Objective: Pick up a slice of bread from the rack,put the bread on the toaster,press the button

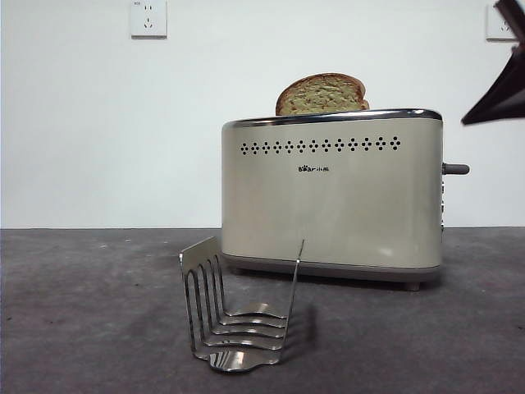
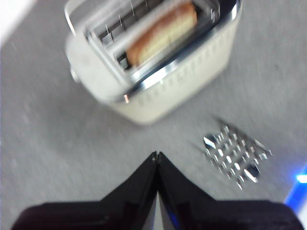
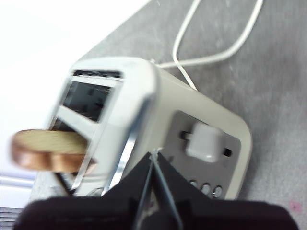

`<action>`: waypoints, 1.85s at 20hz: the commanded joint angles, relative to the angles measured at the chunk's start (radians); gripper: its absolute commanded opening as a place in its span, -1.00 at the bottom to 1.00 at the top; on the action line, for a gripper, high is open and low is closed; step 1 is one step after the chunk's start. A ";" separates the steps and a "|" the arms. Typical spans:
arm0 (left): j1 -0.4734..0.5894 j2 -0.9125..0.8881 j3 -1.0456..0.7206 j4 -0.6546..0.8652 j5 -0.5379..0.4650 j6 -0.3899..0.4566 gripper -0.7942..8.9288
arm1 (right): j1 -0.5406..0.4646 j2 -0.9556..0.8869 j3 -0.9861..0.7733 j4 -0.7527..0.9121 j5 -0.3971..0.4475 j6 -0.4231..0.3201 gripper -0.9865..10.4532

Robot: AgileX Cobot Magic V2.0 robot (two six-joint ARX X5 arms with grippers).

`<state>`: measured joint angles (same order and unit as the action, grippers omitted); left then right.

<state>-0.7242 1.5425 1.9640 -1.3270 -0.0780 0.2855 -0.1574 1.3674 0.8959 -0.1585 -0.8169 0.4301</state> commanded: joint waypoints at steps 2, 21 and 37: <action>0.007 -0.003 -0.006 0.006 0.030 -0.086 -0.85 | 0.000 0.065 0.001 0.040 -0.024 0.019 -0.84; 0.006 -0.149 -0.006 0.006 0.168 -0.258 -0.85 | 0.000 0.267 0.002 0.081 -0.020 0.007 -0.84; 0.003 -0.169 -0.006 0.005 0.235 -0.315 -0.85 | 0.001 0.314 0.001 0.023 0.045 -0.058 -0.84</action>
<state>-0.7200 1.3792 1.9633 -1.3247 0.1589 -0.0204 -0.1577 1.6478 0.9169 -0.1036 -0.8082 0.3878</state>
